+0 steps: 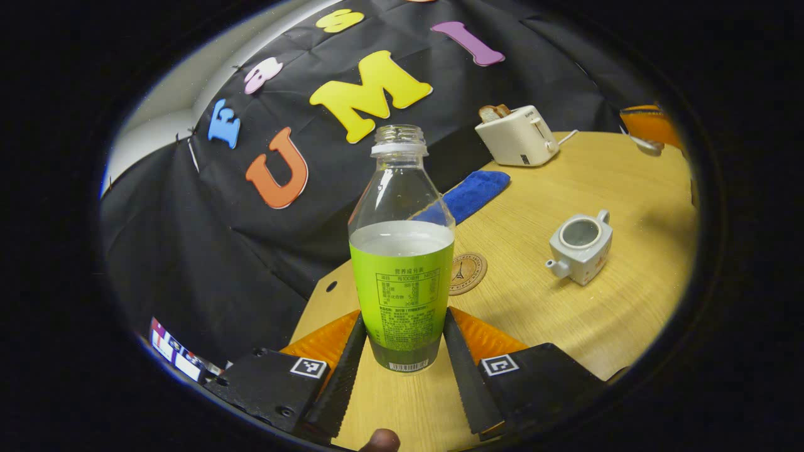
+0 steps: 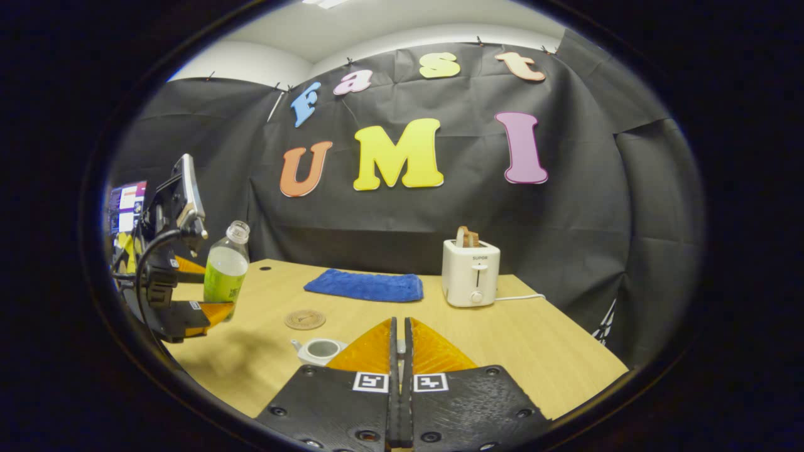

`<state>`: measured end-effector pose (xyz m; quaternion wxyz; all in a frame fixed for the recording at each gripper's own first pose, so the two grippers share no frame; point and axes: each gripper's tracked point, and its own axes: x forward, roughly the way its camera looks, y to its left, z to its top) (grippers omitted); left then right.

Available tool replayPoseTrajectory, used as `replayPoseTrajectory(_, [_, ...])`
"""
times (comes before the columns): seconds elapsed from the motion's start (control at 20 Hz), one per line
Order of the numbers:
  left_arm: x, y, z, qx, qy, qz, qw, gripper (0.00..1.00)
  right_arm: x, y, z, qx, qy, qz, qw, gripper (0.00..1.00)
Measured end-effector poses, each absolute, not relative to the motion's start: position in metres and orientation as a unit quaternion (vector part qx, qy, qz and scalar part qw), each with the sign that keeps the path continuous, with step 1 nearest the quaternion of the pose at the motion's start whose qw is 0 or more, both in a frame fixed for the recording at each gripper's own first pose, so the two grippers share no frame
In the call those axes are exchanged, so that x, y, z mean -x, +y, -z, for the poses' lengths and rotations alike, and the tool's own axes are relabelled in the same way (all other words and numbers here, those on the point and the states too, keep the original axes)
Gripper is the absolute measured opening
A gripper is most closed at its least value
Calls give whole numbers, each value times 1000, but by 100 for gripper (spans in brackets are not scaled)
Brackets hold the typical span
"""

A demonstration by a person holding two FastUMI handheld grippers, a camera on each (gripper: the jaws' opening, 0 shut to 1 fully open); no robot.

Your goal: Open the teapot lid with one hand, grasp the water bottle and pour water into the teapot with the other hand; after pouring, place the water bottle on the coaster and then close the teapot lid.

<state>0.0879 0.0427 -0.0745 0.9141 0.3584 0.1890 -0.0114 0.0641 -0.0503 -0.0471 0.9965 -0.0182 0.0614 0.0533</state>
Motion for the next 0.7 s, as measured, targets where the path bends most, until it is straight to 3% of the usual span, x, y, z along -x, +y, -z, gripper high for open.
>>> replayPoseTrajectory(0.35, [-96,41,63,-570,179,17,802,74,-55,-72,58,2,73,-51,996,0])
replayPoseTrajectory(0.7, [-101,37,61,-684,185,34,705,73,-51,-94,64,-9,78,-39,996,0])
